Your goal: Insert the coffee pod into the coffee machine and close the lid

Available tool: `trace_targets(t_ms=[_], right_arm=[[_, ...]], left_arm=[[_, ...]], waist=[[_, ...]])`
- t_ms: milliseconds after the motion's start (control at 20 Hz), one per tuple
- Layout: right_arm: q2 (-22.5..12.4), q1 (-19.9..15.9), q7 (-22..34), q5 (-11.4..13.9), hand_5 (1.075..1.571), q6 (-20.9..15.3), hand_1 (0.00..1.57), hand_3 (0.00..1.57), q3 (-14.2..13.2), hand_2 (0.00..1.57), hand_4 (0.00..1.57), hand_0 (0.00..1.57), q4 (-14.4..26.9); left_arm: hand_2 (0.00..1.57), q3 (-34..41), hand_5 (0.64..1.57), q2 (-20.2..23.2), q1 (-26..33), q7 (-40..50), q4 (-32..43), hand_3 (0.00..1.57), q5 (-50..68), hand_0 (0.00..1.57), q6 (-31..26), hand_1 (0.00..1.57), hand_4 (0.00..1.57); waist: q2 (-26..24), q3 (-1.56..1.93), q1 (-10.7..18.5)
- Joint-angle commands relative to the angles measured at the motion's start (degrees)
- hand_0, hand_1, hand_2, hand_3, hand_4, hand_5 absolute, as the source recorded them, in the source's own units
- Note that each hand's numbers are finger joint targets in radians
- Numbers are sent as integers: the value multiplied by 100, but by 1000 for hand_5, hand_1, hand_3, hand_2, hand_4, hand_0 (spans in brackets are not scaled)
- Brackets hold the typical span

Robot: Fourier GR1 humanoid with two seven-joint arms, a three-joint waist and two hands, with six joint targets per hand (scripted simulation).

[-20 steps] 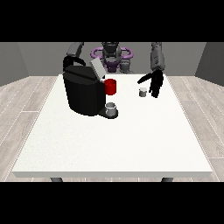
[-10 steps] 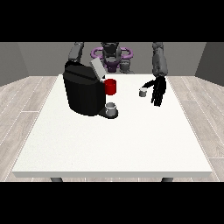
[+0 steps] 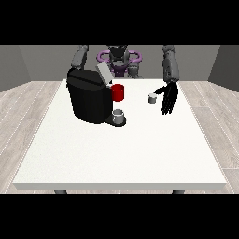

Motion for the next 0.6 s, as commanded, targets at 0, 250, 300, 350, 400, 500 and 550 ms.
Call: trace_targets(t_ms=[0,250,300,350,400,500,550], right_arm=[[56,126,102,8,1571,-3,0,0,70,0,374,0,24],[122,-32,-14,89,1571,-162,0,0,23,0,401,0,351],[79,-150,18,33,1571,-202,0,0,-99,0,388,0,434],[-1,-217,213,-44,1571,-89,0,0,-117,0,389,0,431],[12,-212,-48,-122,1571,-57,0,0,-206,0,385,0,511],[80,-88,126,27,1571,-162,0,0,-78,0,406,0,634],[34,-17,103,-24,1571,-60,0,0,-71,0,402,0,521]], left_arm=[[188,23,1571,-157,-93,91,525,0,-77,0,-38,0,0],[1094,-192,1571,-254,-161,14,375,938,-418,1020,156,1020,0],[1180,-227,1571,-280,-95,-165,365,1011,-451,1124,182,1124,0],[1147,-191,1571,-266,-247,-136,424,1082,-468,1071,174,1071,0],[1173,-317,1571,-505,-68,-168,339,1119,-630,1112,571,1112,0],[1154,-518,1571,-654,-29,4,213,1130,-754,1094,429,1094,0],[1198,-421,1571,-537,-18,-82,397,1083,-733,1182,399,1182,0]], waist=[[-2,-77,-126],[-116,-76,-10],[-128,-76,103],[-137,-76,22],[-77,-75,31],[-422,-74,53],[-353,-75,-58]])
